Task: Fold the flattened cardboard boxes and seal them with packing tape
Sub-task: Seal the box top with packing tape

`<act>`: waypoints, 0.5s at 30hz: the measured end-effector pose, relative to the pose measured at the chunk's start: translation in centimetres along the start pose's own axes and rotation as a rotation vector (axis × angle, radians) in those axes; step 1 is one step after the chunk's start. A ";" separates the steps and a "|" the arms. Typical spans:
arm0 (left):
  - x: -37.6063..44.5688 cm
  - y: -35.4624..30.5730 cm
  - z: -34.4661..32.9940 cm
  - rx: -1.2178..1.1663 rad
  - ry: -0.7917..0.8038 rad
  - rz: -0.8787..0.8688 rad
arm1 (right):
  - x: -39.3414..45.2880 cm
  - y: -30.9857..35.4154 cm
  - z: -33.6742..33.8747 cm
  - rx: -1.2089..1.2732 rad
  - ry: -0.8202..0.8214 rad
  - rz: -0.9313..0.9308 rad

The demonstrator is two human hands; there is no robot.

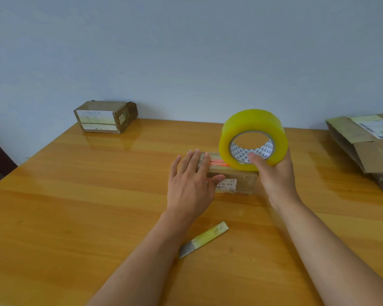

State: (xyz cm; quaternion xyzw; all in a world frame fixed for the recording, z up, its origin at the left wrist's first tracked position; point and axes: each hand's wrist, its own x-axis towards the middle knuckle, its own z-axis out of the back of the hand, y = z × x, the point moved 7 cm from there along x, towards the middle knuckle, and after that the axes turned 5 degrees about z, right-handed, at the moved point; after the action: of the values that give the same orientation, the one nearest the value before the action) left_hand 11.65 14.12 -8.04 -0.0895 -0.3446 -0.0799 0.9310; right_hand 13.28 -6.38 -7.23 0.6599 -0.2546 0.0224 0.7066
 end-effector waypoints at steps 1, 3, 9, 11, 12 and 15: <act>0.0 -0.2 0.1 0.002 -0.013 -0.022 | 0.0 -0.3 -0.1 -0.006 0.024 -0.009; 0.1 -0.7 0.2 -0.005 -0.031 -0.074 | 0.0 -0.4 -0.3 -0.015 0.044 -0.022; 0.2 -0.9 0.2 -0.075 -0.004 -0.077 | 0.1 -0.9 0.0 -0.011 -0.010 -0.022; 0.3 -0.9 0.2 -0.080 -0.009 -0.072 | 0.1 -0.9 0.1 0.004 -0.047 -0.039; 0.4 -0.9 0.2 -0.083 -0.011 -0.070 | 0.1 -0.8 0.1 0.004 -0.063 -0.044; 0.4 -0.9 0.2 -0.093 -0.023 -0.065 | 0.1 -0.5 0.3 -0.031 -0.076 -0.019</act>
State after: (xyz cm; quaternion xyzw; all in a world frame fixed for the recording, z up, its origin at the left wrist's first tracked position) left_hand 11.61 13.24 -7.53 -0.1225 -0.3538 -0.1248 0.9188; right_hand 13.51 -6.74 -7.66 0.6515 -0.2756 -0.0135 0.7067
